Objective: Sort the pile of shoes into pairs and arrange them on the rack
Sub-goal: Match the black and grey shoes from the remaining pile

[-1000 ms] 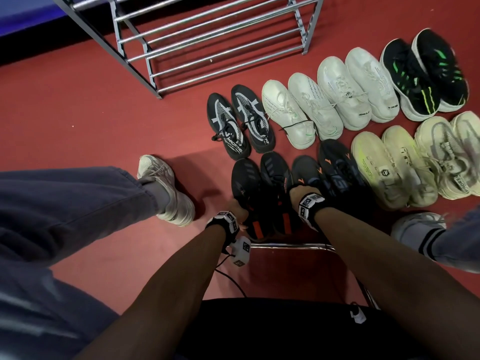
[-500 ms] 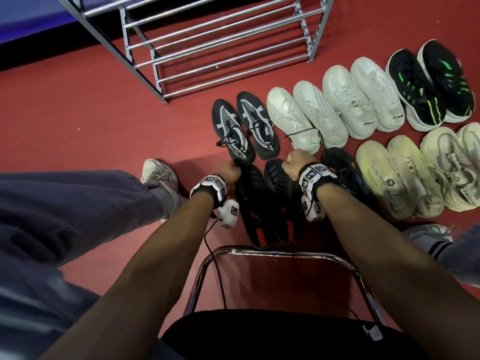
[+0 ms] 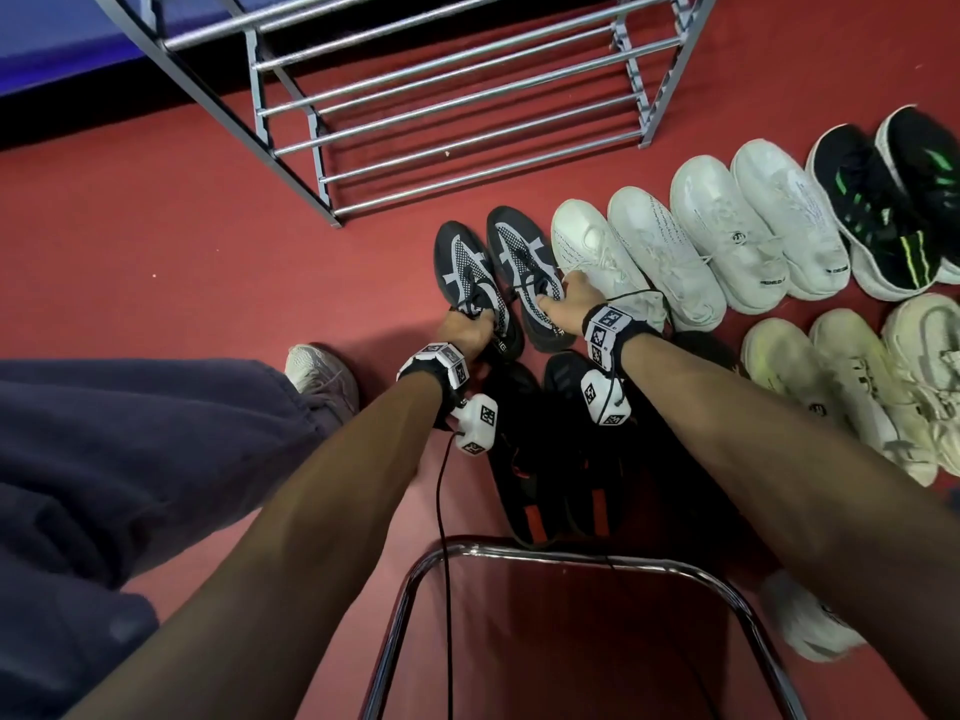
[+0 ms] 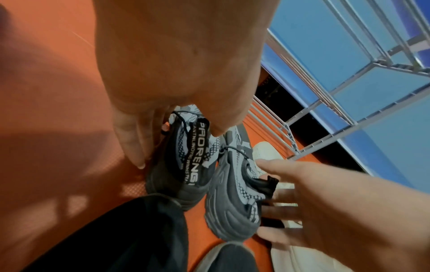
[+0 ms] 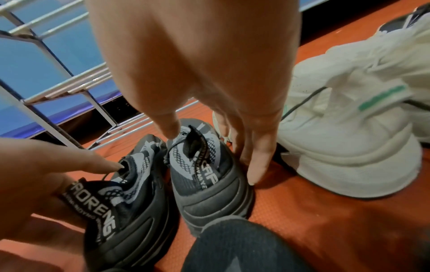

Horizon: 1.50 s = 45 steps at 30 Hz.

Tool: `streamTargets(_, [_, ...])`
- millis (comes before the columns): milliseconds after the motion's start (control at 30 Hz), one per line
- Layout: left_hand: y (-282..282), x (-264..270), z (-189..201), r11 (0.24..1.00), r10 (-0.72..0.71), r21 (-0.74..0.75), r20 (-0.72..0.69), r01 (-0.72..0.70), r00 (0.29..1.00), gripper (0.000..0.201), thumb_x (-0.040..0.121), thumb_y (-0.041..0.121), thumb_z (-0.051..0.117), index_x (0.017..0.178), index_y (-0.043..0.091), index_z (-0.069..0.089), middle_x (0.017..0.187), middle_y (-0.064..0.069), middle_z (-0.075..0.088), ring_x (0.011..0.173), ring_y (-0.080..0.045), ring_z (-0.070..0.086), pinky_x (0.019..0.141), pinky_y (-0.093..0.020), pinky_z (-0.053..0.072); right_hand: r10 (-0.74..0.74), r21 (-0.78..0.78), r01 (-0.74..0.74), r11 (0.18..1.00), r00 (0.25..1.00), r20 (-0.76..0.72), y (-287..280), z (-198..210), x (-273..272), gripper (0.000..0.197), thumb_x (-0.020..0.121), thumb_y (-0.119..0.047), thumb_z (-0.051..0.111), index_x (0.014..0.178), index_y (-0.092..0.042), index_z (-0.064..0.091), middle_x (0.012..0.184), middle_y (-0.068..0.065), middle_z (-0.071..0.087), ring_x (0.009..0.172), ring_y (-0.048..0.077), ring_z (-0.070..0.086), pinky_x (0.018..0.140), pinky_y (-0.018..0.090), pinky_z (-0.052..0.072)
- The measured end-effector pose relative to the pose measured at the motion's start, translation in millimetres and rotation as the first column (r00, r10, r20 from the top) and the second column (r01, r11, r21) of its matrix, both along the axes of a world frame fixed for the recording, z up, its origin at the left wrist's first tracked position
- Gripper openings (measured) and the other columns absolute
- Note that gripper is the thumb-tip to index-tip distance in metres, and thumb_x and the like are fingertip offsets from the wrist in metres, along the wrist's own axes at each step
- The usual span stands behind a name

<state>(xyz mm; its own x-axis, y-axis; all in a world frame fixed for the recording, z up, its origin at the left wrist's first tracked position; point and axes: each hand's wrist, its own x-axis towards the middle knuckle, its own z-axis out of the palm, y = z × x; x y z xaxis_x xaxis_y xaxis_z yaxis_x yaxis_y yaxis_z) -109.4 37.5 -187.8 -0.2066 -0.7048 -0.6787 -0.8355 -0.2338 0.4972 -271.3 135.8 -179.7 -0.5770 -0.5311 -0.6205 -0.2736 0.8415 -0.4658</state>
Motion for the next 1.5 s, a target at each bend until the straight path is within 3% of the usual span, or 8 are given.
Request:
streamTargets(200, [-21,-6,-32,0.984,0.085,0.161,-0.079,-0.071,0.993,0.020,0.083,0.036,0.069,0.087,0.017,0.066,0.092,-0.006,0.073,0.086,-0.029,0.072,0.082,-0.045,0.061,0.155,0.092,-0.145,0.985,0.981,-0.113,-19,-10,-4,0.040,0.093,-0.041,0.058,0.111,-0.004,0.055,0.097,0.009,0.062,0.095,0.029,0.064,0.073,0.031,0.047])
streamTargets(367, [-32,3,-53,0.969,0.105,0.232,-0.094,-0.081,0.990,0.049,0.081,0.041,0.078,0.120,0.014,0.064,0.119,-0.011,0.071,0.104,-0.029,0.070,0.094,-0.047,0.057,0.264,0.090,-0.257,0.962,0.961,-0.078,-21,-23,-7,0.044,0.092,-0.045,0.060,0.109,-0.004,0.061,0.106,0.008,0.067,0.095,0.027,0.063,0.085,0.035,0.054])
streamTargets(500, [-21,-2,-20,0.975,0.074,0.219,-0.104,-0.050,0.992,0.031,0.102,0.035,0.057,0.121,0.011,0.056,0.110,-0.013,0.063,0.082,-0.025,0.062,0.047,-0.024,0.055,0.225,-0.103,-0.227,0.968,0.974,-0.038,-7,-28,-12,0.038,0.095,-0.048,0.055,0.106,-0.012,0.058,0.105,0.005,0.063,0.099,0.025,0.061,0.087,0.035,0.049])
streamTargets(633, [-13,-7,10,0.992,0.091,0.104,-0.271,-0.065,0.958,0.037,0.102,0.022,0.058,0.133,0.004,0.052,0.125,-0.017,0.067,0.100,-0.027,0.065,0.086,-0.044,0.056,0.149,-0.271,-0.180,0.946,0.980,-0.131,16,-8,-15,0.041,0.099,-0.043,0.050,0.119,-0.008,0.057,0.118,0.013,0.058,0.111,0.027,0.055,0.097,0.036,0.045])
streamTargets(867, [-10,-32,108,0.999,-0.045,-0.048,-0.483,0.025,0.874,0.034,0.096,0.037,0.062,0.125,0.021,0.054,0.126,-0.007,0.069,0.111,-0.026,0.068,0.098,-0.049,0.055,0.050,-0.485,-0.201,0.851,0.950,-0.308,28,102,-48,0.027,0.099,-0.039,0.051,0.107,-0.014,0.056,0.099,0.001,0.050,0.094,0.019,0.051,0.085,0.030,0.043])
streamTargets(1067, [-19,-40,236,0.993,-0.106,-0.101,-0.579,0.058,0.808,0.040,0.101,0.032,0.060,0.132,0.007,0.052,0.121,-0.011,0.070,0.090,-0.024,0.072,0.060,-0.035,0.061,0.050,-0.516,-0.278,0.810,0.910,-0.412,13,228,-63,0.034,0.099,-0.042,0.052,0.116,-0.013,0.057,0.103,0.002,0.050,0.093,0.020,0.051,0.083,0.033,0.044])
streamTargets(1300, [-39,-26,394,0.953,-0.300,-0.207,-0.575,0.220,0.761,0.013,0.105,0.018,0.051,0.113,0.011,0.059,0.102,-0.001,0.072,0.090,-0.017,0.068,0.078,-0.030,0.055,0.026,-0.655,-0.221,0.723,0.955,-0.294,3,372,-56,0.033,0.101,-0.029,0.055,0.125,-0.007,0.059,0.120,0.008,0.066,0.106,0.019,0.061,0.086,0.018,0.040])
streamTargets(1500, [-59,-7,469,0.935,-0.350,-0.282,-0.629,0.217,0.694,0.011,0.101,0.006,0.053,0.100,0.013,0.063,0.093,-0.007,0.071,0.082,-0.025,0.064,0.070,-0.035,0.052,0.103,-0.692,-0.158,0.705,0.987,-0.120,-25,463,-45,0.048,0.098,-0.045,0.053,0.134,-0.015,0.044,0.127,0.009,0.063,0.112,0.023,0.064,0.104,0.043,0.048])
